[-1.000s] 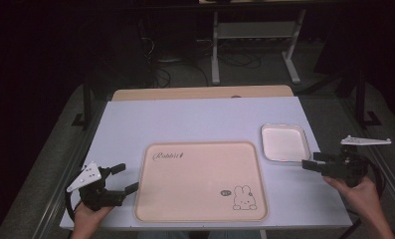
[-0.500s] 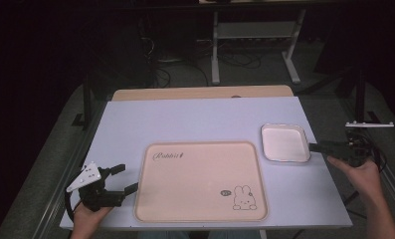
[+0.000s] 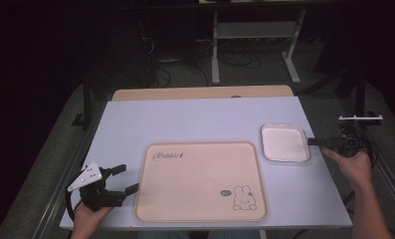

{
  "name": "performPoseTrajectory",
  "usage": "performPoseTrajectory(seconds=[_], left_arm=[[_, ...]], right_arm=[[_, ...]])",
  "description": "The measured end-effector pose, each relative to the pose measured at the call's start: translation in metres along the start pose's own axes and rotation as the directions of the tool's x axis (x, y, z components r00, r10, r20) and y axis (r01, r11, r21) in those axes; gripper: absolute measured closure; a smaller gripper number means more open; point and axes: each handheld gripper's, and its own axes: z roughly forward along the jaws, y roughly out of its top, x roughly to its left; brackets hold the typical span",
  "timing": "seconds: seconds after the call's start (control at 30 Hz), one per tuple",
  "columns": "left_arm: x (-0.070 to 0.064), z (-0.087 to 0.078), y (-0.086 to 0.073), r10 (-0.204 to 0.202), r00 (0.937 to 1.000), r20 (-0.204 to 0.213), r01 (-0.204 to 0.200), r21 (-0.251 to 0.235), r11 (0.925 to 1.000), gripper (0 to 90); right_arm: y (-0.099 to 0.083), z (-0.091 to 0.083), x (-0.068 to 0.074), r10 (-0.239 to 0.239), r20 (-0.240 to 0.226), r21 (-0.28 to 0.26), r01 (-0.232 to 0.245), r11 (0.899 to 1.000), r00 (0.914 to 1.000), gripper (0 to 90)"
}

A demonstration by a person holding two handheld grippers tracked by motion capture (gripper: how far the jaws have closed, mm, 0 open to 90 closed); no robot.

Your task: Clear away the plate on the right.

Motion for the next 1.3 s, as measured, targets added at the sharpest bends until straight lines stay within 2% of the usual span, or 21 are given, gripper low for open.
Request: performPoseTrajectory(seconds=[0.13, 0.37, 0.53, 0.77, 1.0, 1.13, 1.3], left_arm=[[0.001, 0.000, -0.001, -0.005, 1.0000, -0.002, 0.005, 0.000, 1.0000, 14.5], [0.002, 0.000, -0.002, -0.009, 0.9999, -0.008, 0.009, 0.004, 0.9999, 14.5], [0.002, 0.000, -0.002, -0.008, 0.9999, -0.007, 0.008, 0.006, 0.9999, 14.5], [0.003, 0.000, -0.002, -0.008, 0.9999, -0.006, 0.008, 0.006, 0.9999, 14.5], [0.004, 0.000, -0.003, -0.010, 0.9999, -0.008, 0.010, 0.007, 0.9999, 14.5], [0.004, -0.001, -0.003, -0.012, 0.9999, -0.009, 0.012, 0.007, 0.9999, 14.5], [0.004, -0.001, -0.003, -0.014, 0.9999, -0.011, 0.014, 0.007, 0.9999, 14.5]], right_arm=[[0.001, 0.006, -0.003, 0.032, 0.004, -0.002, -0.032, 0.999, 0.9995, 46.5], [0.002, 0.017, -0.001, 0.038, 0.057, 0.023, -0.039, 0.999, 0.9977, 55.8], [0.002, 0.024, 0.000, 0.049, 0.062, 0.043, -0.051, 0.998, 0.9969, 61.0], [0.004, 0.031, 0.002, 0.078, 0.115, 0.059, -0.085, 0.995, 0.9903, 72.1], [0.005, 0.040, 0.005, 0.078, 0.137, 0.084, -0.090, 0.992, 0.9874, 78.2], [0.004, 0.041, 0.005, 0.088, 0.143, 0.074, -0.099, 0.992, 0.9858, 83.5], [0.002, 0.041, 0.004, 0.150, 0.143, 0.040, -0.157, 0.987, 0.9784, 87.1]])
